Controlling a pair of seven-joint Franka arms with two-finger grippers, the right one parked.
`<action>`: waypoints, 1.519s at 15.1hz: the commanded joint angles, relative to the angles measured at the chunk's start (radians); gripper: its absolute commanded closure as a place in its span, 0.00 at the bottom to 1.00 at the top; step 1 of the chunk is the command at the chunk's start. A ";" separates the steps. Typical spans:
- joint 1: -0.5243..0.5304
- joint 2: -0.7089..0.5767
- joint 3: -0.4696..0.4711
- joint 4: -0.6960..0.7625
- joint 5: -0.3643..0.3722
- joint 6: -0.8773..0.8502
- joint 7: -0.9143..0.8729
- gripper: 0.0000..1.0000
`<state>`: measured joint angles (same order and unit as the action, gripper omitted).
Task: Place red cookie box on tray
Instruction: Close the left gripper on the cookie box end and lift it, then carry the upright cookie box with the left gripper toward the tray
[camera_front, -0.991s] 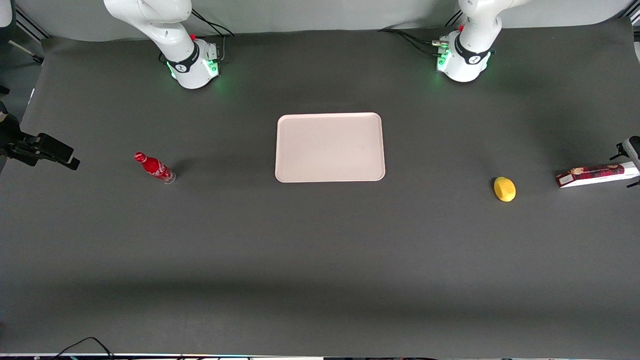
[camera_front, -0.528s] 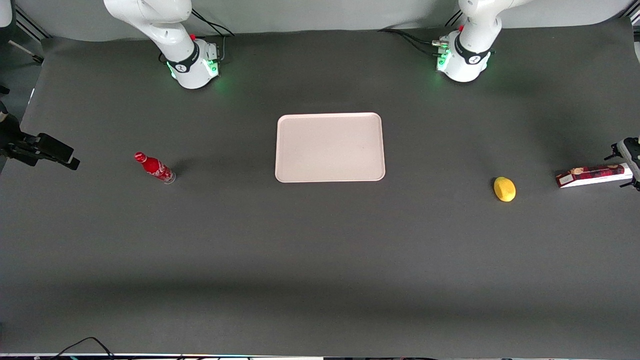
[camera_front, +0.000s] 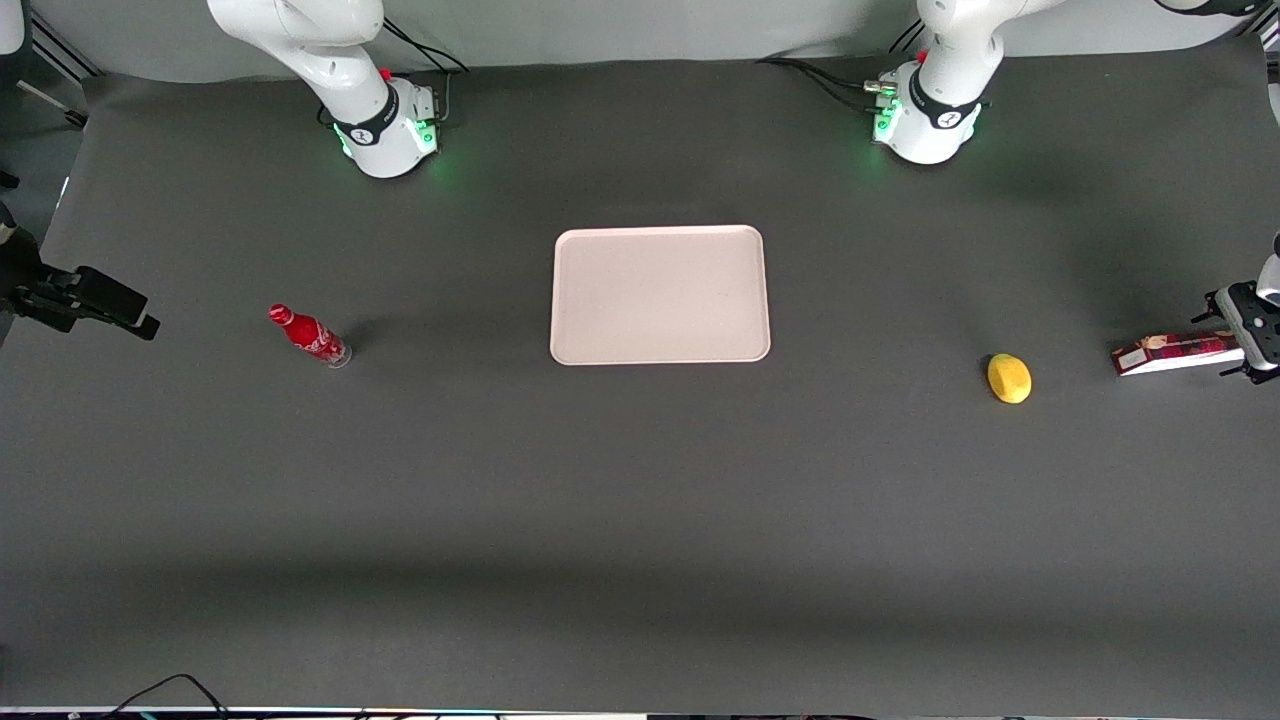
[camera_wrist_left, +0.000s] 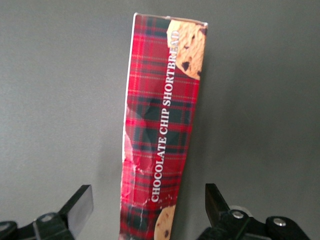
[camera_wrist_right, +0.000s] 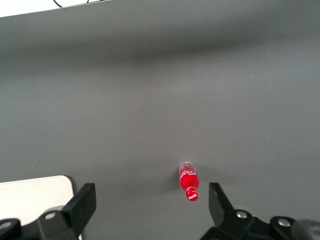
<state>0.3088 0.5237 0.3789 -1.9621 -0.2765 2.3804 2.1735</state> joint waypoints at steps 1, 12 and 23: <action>0.009 0.013 -0.005 0.025 -0.027 0.003 0.031 0.12; -0.010 0.007 -0.003 0.104 -0.006 -0.019 0.038 1.00; -0.065 -0.200 0.002 0.500 0.109 -0.519 -0.072 1.00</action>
<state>0.2713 0.3718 0.3707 -1.5655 -0.2039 2.0201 2.1451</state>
